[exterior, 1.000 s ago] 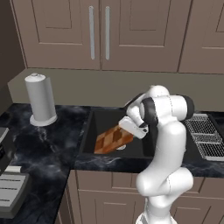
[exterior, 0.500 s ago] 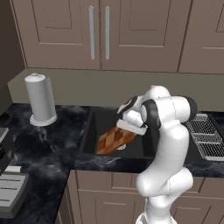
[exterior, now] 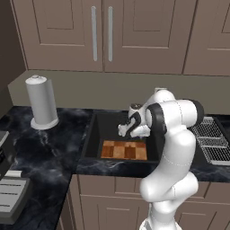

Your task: Move the cutting board and knife to the sink. Then move spray from the cabinet to the counter.

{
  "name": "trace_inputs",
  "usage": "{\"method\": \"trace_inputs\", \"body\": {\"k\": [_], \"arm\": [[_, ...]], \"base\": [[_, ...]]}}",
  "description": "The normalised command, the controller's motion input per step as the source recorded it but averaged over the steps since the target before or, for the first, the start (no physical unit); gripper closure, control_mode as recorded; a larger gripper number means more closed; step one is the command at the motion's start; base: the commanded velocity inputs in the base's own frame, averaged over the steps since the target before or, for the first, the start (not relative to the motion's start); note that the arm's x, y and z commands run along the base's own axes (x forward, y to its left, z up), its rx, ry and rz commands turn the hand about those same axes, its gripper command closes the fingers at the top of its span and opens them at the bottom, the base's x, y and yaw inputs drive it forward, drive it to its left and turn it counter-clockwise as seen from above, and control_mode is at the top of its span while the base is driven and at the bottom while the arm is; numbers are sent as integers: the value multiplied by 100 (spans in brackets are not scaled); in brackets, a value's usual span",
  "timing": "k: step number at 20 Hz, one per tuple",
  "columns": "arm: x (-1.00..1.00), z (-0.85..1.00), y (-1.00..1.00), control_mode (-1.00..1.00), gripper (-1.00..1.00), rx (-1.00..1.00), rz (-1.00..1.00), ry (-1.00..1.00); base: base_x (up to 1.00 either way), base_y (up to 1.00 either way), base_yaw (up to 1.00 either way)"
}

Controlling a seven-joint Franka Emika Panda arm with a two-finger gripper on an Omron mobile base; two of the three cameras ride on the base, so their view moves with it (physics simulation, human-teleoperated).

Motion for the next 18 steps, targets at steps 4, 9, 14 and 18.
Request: {"method": "trace_inputs", "body": {"k": [4,9,14,18], "arm": [[0,7,1,-100,-100,-29,-7,0],[0,35,10,-100,-100,-13,-4,0],[-8,53,0,-100,-100,0,0,0],[-7,67,0,-100,-100,1,0,2]], "base": [[0,0,0],[0,0,0],[0,0,0],[0,0,0]]}}
